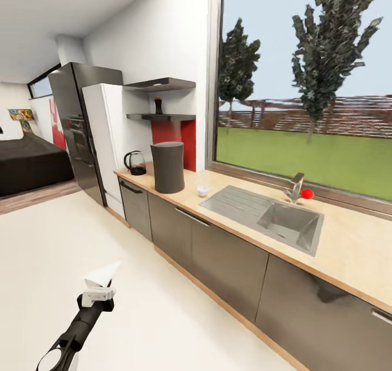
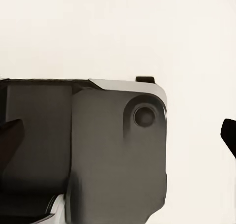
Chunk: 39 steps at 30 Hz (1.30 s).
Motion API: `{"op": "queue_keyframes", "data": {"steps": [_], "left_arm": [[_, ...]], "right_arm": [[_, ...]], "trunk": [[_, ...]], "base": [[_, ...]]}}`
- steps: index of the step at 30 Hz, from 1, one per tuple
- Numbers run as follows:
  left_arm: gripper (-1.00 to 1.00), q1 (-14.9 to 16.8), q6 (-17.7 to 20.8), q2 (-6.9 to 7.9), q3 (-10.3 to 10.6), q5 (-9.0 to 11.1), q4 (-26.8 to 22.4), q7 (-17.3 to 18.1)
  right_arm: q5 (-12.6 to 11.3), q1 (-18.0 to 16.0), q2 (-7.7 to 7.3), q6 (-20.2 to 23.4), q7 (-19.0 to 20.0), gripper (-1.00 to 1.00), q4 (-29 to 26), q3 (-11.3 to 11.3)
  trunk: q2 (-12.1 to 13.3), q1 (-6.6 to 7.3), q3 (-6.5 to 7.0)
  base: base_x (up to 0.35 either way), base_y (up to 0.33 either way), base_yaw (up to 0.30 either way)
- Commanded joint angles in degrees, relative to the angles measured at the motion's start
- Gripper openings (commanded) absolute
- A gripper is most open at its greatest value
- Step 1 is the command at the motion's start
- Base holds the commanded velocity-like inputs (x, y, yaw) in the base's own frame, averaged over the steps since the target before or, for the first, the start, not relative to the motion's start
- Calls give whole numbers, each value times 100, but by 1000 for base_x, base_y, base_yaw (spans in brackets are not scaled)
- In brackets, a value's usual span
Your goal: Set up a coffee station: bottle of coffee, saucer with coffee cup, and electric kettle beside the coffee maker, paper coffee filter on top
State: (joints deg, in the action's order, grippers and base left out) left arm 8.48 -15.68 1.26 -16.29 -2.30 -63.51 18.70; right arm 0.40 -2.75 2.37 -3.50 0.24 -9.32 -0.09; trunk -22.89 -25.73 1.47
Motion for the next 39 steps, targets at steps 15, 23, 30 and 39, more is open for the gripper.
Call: {"op": "queue_keyframes", "data": {"steps": [15, 23, 30, 39], "left_arm": [[-100, 4, -23, -3, 0, -41, 5, 29], [-100, 4, -23, -3, 3, -36, 5, 29], [-100, 4, -23, -3, 1, -34, 5, 29], [-100, 4, -23, 0, -4, -34, 5, 29]], "right_arm": [[4, 2, 0, -19, 2, 100, 9, 0], [4, 0, 0, -17, 2, 100, 9, 0], [4, 2, 0, -16, 2, 100, 9, 0], [4, -1, 0, -14, 2, 100, 9, 13]], "trunk": [[-3, -5, -2], [-3, -5, -2], [-3, -5, -2], [-3, -5, -2]], "base": [[337, 0, 278], [337, 0, 278], [338, 0, 278], [338, 71, 278]]}}
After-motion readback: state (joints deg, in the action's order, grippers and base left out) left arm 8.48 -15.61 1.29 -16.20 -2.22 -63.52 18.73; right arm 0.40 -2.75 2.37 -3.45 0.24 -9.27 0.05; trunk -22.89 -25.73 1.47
